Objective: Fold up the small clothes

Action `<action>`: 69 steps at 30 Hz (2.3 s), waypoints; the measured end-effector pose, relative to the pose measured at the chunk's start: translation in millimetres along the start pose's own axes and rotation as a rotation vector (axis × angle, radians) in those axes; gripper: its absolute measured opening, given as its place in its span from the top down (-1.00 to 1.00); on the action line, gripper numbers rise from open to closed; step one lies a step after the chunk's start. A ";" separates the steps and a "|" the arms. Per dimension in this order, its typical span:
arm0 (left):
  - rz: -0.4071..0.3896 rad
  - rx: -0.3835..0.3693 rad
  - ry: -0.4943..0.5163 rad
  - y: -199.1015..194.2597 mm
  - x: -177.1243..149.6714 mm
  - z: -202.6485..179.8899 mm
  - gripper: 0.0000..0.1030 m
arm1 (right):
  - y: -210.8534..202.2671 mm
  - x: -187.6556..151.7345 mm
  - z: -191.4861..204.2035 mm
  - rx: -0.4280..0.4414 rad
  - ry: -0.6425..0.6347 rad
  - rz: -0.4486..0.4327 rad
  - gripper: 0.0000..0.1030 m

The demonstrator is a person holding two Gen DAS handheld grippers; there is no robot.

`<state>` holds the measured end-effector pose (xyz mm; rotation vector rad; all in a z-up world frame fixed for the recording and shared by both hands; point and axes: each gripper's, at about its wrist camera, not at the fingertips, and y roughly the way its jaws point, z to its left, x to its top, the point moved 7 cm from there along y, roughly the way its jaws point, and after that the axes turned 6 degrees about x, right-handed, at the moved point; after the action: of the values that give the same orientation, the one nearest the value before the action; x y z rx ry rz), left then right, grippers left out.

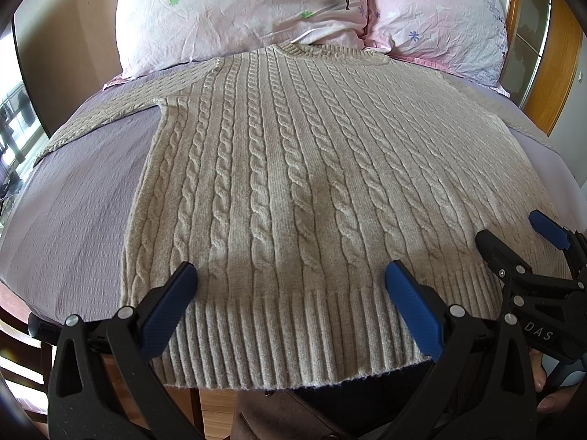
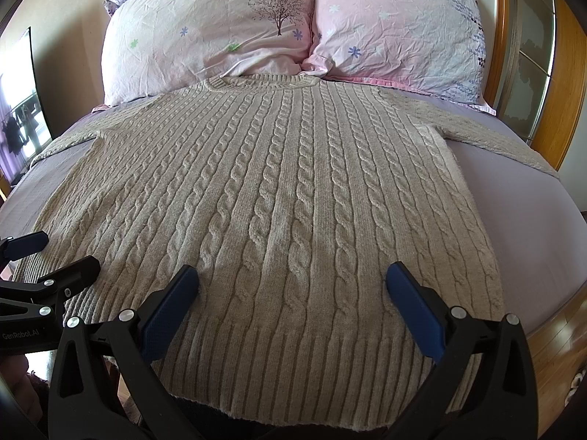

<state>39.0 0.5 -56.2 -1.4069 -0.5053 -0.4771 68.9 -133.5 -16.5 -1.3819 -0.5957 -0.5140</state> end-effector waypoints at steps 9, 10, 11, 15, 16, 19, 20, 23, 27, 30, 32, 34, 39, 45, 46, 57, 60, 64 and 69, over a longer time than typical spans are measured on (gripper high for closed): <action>-0.003 0.000 0.000 -0.1 -0.4 0.1 -0.97 | -0.1 0.1 -0.1 0.000 0.000 -0.001 -0.97; -0.003 0.000 0.000 -0.1 -0.4 0.1 -0.97 | -0.2 0.1 -0.1 0.000 0.000 -0.001 -0.97; -0.003 0.000 0.000 -0.2 -0.4 0.1 -0.97 | -0.2 0.1 -0.1 0.000 0.000 -0.001 -0.97; -0.004 0.000 0.000 -0.2 -0.5 0.1 -0.97 | -0.3 0.1 -0.2 0.000 0.000 -0.001 -0.97; -0.004 0.000 0.000 -0.2 -0.6 0.1 -0.97 | -0.4 0.0 -0.1 0.000 0.000 -0.002 -0.97; -0.004 0.000 0.000 -1.5 0.1 0.2 -0.97 | -0.5 0.0 -0.1 0.000 0.000 -0.002 -0.97; -0.004 0.000 0.000 -2.2 0.6 0.3 -0.97 | -0.5 0.0 -0.1 0.000 0.000 -0.002 -0.97; -0.005 0.000 0.000 -2.2 0.4 0.3 -0.97 | -0.5 -0.3 0.1 -0.001 0.000 -0.002 -0.97; -0.006 0.000 0.000 -2.4 0.5 0.4 -0.97 | -0.2 -0.9 1.0 -0.001 0.000 -0.003 -0.97; -0.010 0.000 0.000 -2.5 0.8 0.6 -0.97 | 0.2 -1.3 1.8 0.000 -0.002 -0.002 -0.97; -0.025 0.001 -0.001 -4.2 1.7 0.8 -0.97 | 1.1 -0.5 2.1 0.005 -0.009 -0.001 -0.97; -0.051 0.003 -0.001 -5.4 2.3 0.8 -0.97 | 2.5 2.0 1.1 0.020 -0.023 0.000 -0.97; -0.086 -0.009 0.016 -5.8 6.1 1.3 -0.97 | 7.6 32.0 -28.7 0.066 0.041 -0.010 -0.97; -0.135 -0.099 0.017 -5.7 26.2 5.4 -0.97 | -8.1 86.2 -190.4 -0.125 0.334 -0.080 -0.97; -0.159 -0.144 0.014 -6.6 33.2 5.5 -0.97 | -6.4 93.5 -227.1 -0.152 0.418 -0.074 -0.97; -0.342 -0.355 -0.108 -13.2 103.6 34.4 -0.97 | 21.5 113.9 -469.7 -0.332 0.981 -0.081 -0.01; -0.371 -0.352 -0.191 -13.7 118.5 59.6 -0.97 | 30.4 107.4 -497.4 -0.329 1.069 -0.087 0.09; -0.379 -0.292 -0.294 -3.7 133.7 98.4 -0.97 | 37.3 104.9 -516.1 -0.325 1.115 -0.129 0.17; -0.364 -0.293 -0.430 12.1 133.9 140.6 -0.97 | 47.6 106.7 -524.2 -0.330 1.100 -0.158 0.80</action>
<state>146.8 139.4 26.9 -1.7172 -1.0867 -0.5562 226.4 -646.8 -27.1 -1.1273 0.2994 -1.4071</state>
